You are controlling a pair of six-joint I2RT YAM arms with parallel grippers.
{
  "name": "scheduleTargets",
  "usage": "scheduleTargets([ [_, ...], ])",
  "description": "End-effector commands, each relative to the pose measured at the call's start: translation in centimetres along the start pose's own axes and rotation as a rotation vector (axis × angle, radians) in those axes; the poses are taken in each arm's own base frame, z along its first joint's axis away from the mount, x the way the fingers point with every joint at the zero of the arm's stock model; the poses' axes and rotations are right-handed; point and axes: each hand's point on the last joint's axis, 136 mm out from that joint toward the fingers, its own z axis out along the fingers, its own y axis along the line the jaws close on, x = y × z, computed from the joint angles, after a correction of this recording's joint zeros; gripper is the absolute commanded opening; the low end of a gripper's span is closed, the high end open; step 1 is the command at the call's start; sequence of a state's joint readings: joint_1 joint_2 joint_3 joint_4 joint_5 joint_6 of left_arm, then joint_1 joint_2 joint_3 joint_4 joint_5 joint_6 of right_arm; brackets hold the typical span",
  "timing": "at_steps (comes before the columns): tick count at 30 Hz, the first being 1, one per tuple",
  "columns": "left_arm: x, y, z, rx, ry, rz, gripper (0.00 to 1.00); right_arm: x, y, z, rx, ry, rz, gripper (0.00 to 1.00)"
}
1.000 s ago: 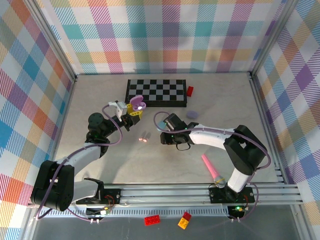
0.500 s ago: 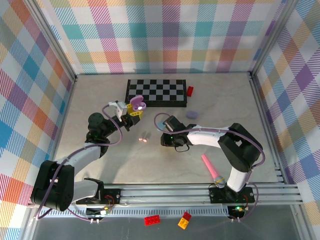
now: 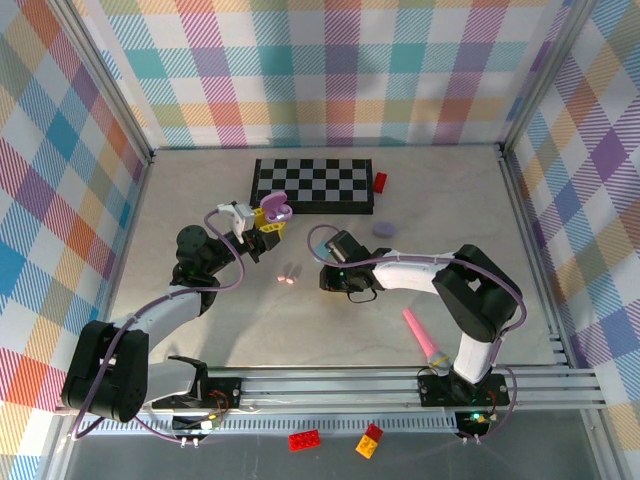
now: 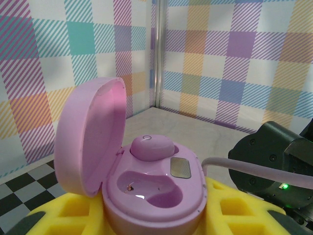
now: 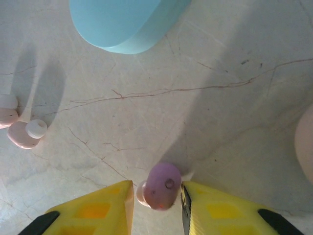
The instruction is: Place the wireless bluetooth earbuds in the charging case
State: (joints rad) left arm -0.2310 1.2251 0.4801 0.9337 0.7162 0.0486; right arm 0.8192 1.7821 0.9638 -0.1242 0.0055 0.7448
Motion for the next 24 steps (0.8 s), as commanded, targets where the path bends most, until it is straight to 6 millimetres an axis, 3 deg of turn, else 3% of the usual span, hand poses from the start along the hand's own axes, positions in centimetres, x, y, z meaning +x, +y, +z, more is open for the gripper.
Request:
scheduleTargets([
  [1, -0.6, -0.1, -0.4, 0.011, -0.016, 0.03, 0.34, -0.5, 1.0, 0.4, -0.037, -0.004, -0.002, 0.31],
  [24, -0.5, -0.3, -0.4, 0.02, -0.017, 0.022, 0.34, -1.7, 1.0, 1.7, -0.076, -0.001, 0.066, 0.27],
])
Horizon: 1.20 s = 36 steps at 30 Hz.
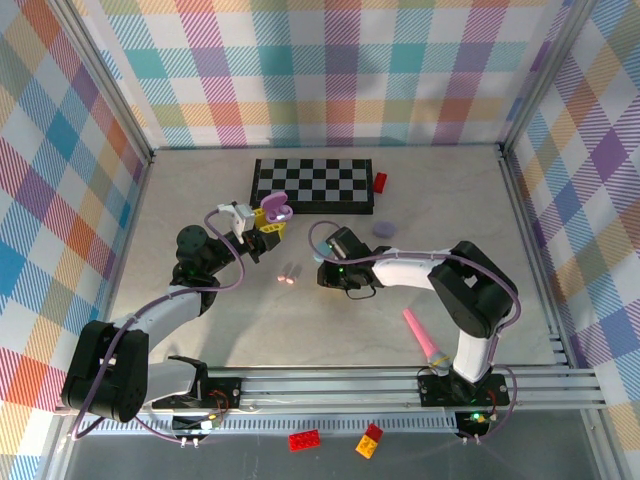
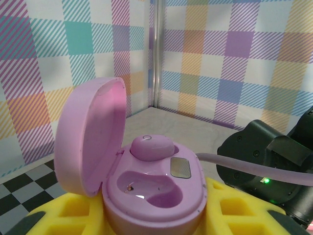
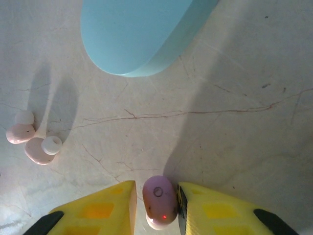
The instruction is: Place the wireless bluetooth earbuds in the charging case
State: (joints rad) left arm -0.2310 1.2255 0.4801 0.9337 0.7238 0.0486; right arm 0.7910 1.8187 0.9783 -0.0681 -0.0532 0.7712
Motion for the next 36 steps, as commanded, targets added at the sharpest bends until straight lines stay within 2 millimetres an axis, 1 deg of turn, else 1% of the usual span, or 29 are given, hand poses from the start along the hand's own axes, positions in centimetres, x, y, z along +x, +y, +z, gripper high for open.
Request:
scheduleTargets([
  [1, -0.5, -0.1, -0.4, 0.011, -0.016, 0.023, 0.34, -0.7, 0.4, 0.9, -0.012, -0.002, 0.023, 0.26],
  [6, -0.5, -0.2, -0.5, 0.012, -0.017, 0.026, 0.34, -0.9, 0.1, 0.7, 0.01, -0.006, 0.022, 0.2],
  [10, -0.6, -0.2, -0.5, 0.013, -0.019, 0.026, 0.34, -1.0, 0.0, 0.3, 0.019, -0.016, 0.009, 0.18],
  [13, -0.6, -0.2, -0.5, 0.013, -0.02, 0.027, 0.34, -1.4, 0.1, -0.5, 0.02, -0.043, -0.016, 0.18],
  [16, -0.6, -0.4, -0.5, 0.02, -0.02, 0.033, 0.34, -2.0, 0.3, -1.9, 0.016, -0.09, -0.059, 0.18],
  [19, -0.2, -0.7, -0.3, 0.03, -0.002, 0.037, 0.34, -2.9, 0.9, -4.1, -0.001, -0.159, -0.118, 0.18],
  [24, 0.3, -1.6, 0.5, 0.046, 0.017, 0.062, 0.34, -4.6, 2.6, -9.1, -0.048, -0.293, -0.231, 0.18],
  [32, 0.3, -2.9, 2.6, 0.07, 0.014, 0.086, 0.34, -7.2, 7.8, -18.3, -0.203, -0.491, -0.34, 0.18],
  [33, 0.3, -3.1, 2.9, 0.073, 0.013, 0.089, 0.34, -7.5, 8.4, -19.3, -0.222, -0.511, -0.351, 0.18],
  [36, 0.5, -3.5, 3.9, 0.064, 0.019, 0.092, 0.34, -7.8, 9.9, -21.6, -0.274, -0.547, -0.379, 0.19],
])
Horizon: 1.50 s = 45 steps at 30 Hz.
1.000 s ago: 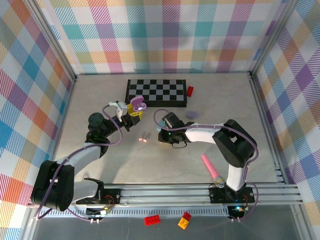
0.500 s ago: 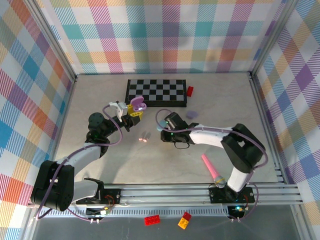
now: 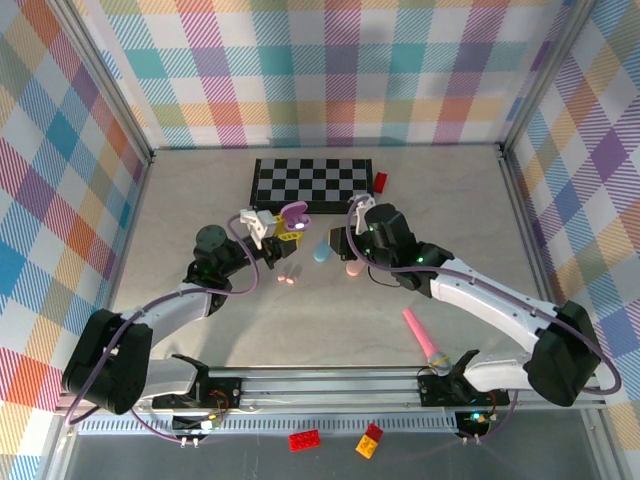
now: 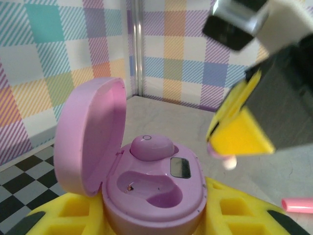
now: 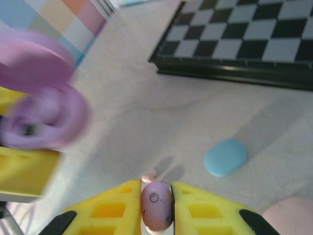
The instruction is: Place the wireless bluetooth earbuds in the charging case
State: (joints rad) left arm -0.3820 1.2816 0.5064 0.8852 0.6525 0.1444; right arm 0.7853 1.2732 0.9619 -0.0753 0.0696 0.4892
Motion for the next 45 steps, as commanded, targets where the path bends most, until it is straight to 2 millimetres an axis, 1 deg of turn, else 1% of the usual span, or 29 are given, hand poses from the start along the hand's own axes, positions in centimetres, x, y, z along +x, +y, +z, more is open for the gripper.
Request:
scheduleTargets([
  [1, -1.4, 0.2, 1.2, -0.028, -0.032, 0.056, 0.34, -3.0, 2.3, -1.8, -0.069, -0.068, -0.056, 0.19],
  [4, -1.2, 0.4, 2.0, -0.056, -0.026, 0.056, 0.34, -4.0, 3.4, -2.5, -0.11, -0.088, -0.064, 0.19],
  [7, -1.1, 0.0, 2.9, -0.043, -0.021, 0.058, 0.34, -4.7, 4.0, -2.6, -0.125, -0.102, -0.077, 0.19],
  [14, -1.1, -1.1, 4.6, -0.011, -0.026, 0.052, 0.34, -5.5, 4.1, -1.5, -0.127, -0.107, -0.081, 0.19],
  [18, -1.0, -1.6, 5.4, 0.009, -0.017, 0.046, 0.34, -5.3, 3.8, -0.5, -0.122, -0.093, -0.064, 0.19],
  [30, 0.0, -2.7, 6.3, 0.037, 0.018, 0.069, 0.34, -5.2, 2.7, 0.5, -0.092, -0.089, -0.048, 0.19],
  [38, 0.1, -2.8, 6.5, 0.04, 0.029, 0.077, 0.34, -4.6, 2.2, 1.6, -0.083, -0.065, -0.037, 0.19],
  [45, 0.1, -2.1, 6.8, 0.011, 0.03, 0.059, 0.34, -4.4, 2.1, 1.6, -0.084, -0.055, -0.029, 0.21],
])
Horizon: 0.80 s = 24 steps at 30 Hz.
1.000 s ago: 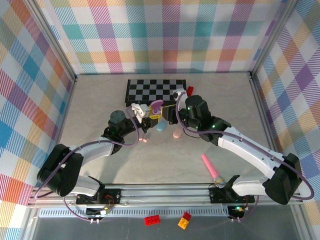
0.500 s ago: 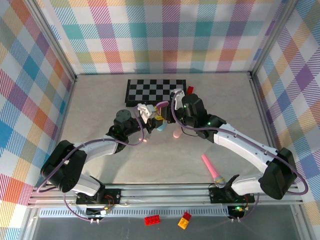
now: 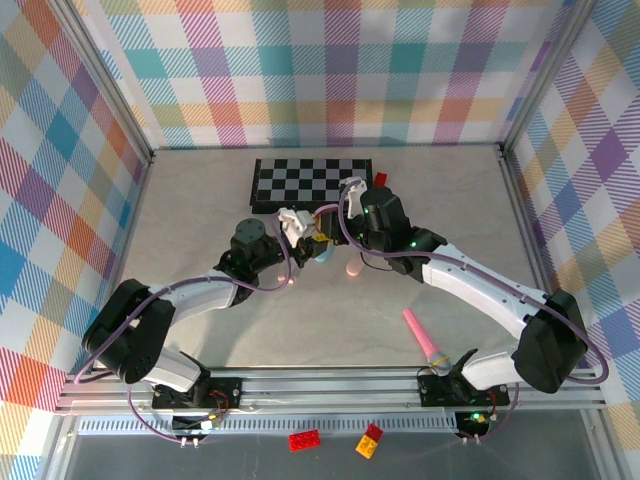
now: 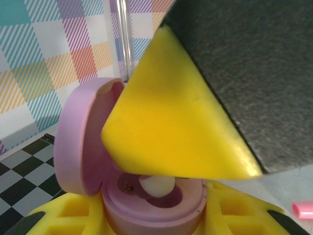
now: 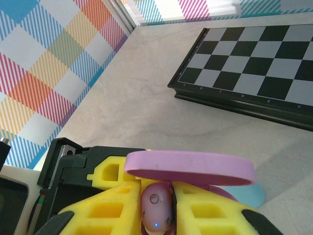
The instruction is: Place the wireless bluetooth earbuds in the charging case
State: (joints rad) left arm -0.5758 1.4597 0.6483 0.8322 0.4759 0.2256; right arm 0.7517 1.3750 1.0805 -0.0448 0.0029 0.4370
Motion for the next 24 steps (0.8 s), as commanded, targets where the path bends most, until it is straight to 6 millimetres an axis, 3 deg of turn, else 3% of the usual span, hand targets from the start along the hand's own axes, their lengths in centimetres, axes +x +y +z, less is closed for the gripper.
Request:
scheduleTargets([
  [1, -1.9, 0.4, 0.6, -0.016, -0.049, 0.021, 0.33, -1.2, 0.7, -0.2, -0.027, -0.027, 0.011, 0.21],
  [7, -2.4, 0.7, 0.8, -0.024, -0.065, 0.008, 0.33, -0.8, 0.6, 0.0, -0.027, -0.013, 0.022, 0.22],
  [15, -2.7, 0.3, 0.7, -0.001, -0.076, 0.008, 0.33, -1.0, 0.6, -0.2, -0.026, -0.024, 0.022, 0.32],
  [20, -2.4, 0.4, 0.7, -0.009, -0.071, 0.007, 0.33, -1.8, 0.7, -1.7, -0.029, -0.071, 0.012, 0.39],
  [24, -2.2, 0.3, 0.6, -0.004, -0.072, 0.009, 0.33, -2.7, 1.8, -3.4, -0.086, -0.11, -0.013, 0.43],
])
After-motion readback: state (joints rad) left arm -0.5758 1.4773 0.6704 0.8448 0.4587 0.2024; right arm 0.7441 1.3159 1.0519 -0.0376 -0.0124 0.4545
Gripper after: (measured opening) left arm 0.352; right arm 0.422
